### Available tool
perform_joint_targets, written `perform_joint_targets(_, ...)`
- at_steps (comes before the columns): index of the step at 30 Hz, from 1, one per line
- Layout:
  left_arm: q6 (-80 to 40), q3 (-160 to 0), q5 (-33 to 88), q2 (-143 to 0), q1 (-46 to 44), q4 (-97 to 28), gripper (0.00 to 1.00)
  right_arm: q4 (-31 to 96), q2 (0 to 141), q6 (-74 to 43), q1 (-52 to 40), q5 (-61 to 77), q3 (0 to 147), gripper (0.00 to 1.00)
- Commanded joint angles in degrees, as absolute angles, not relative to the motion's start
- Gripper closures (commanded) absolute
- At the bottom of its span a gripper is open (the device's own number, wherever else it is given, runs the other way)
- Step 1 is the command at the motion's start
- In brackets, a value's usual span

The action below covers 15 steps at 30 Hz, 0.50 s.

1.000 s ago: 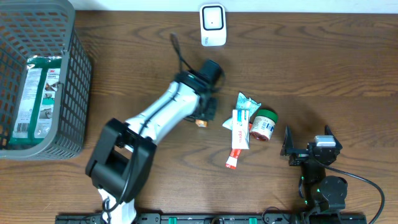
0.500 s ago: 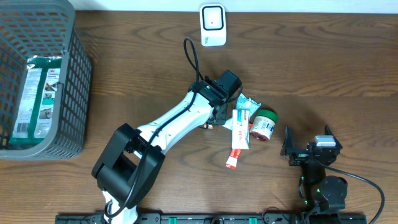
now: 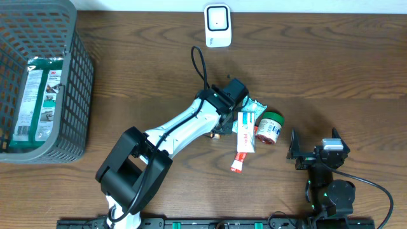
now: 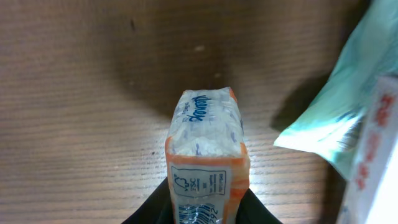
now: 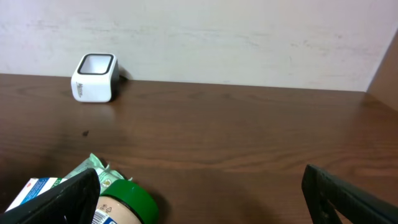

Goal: Scan the item barcode

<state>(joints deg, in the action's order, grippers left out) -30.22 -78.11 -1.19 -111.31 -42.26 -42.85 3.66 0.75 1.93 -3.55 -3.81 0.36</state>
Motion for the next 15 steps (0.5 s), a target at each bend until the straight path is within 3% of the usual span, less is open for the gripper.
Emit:
perform_joint_targets(1,-30.7,-77.1,-0.6,-112.5,-42.9,-42.5,0.75,3.9,0.8,2.2,-3.7,-3.8,0.3,0.01)
perform_joint_targets(3,-30.7,-77.1,-0.6,-112.5,-42.8,-42.2,0.68,3.9,0.8,2.2,-3.7,-3.8,0.3,0.01)
perform_joint_targets(8,-30.7,-77.1,-0.5,-112.5,-42.7,-41.6,0.36,3.9,0.8,2.2,-3.7,-3.8,0.3,0.01)
perform_joint_targets(15,-29.3,-80.1,-0.7,-112.4,-42.5,-43.5,0.18,3.9,0.8,2.2,-3.7,-3.8,0.3,0.01)
